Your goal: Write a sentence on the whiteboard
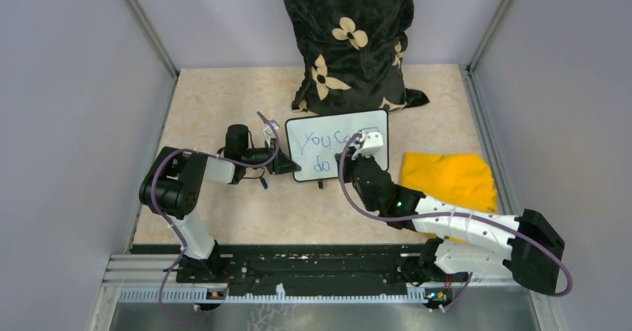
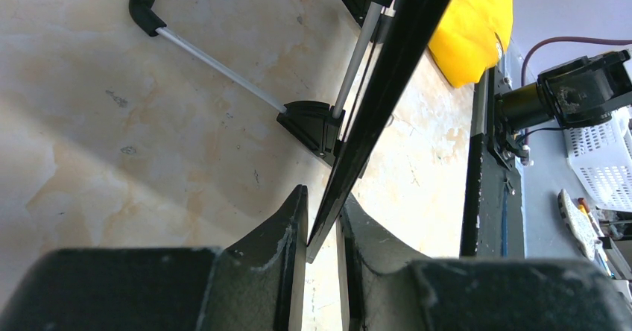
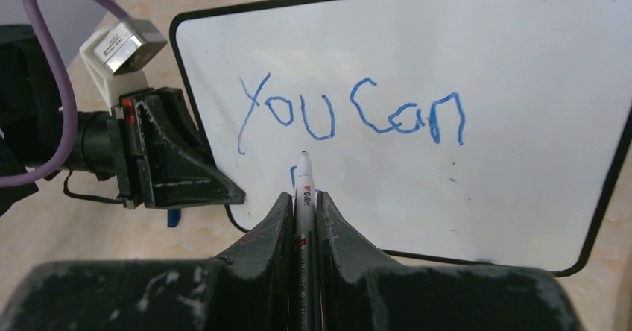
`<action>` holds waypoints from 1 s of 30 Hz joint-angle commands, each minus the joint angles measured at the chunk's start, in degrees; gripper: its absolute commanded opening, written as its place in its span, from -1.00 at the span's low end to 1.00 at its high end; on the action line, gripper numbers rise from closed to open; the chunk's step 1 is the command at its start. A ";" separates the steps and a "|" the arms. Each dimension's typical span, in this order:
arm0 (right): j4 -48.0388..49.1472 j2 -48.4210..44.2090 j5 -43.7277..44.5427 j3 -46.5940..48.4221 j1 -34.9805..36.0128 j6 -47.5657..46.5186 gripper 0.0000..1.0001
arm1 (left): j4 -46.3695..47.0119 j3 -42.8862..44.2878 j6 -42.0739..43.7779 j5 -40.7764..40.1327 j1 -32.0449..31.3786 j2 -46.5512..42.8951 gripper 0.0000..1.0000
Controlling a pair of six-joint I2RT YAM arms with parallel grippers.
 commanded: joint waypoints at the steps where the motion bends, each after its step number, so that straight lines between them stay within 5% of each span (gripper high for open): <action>1: -0.45 -3.67 6.02 -1.82 -1.00 -3.98 -1.00 | -0.70 1.26 2.04 -0.89 -0.16 0.57 -0.50; 30: 5.47 4.24 2.05 -4.27 -4.39 -2.54 -1.00 | -1.18 1.41 2.40 -0.98 -0.24 0.96 -0.49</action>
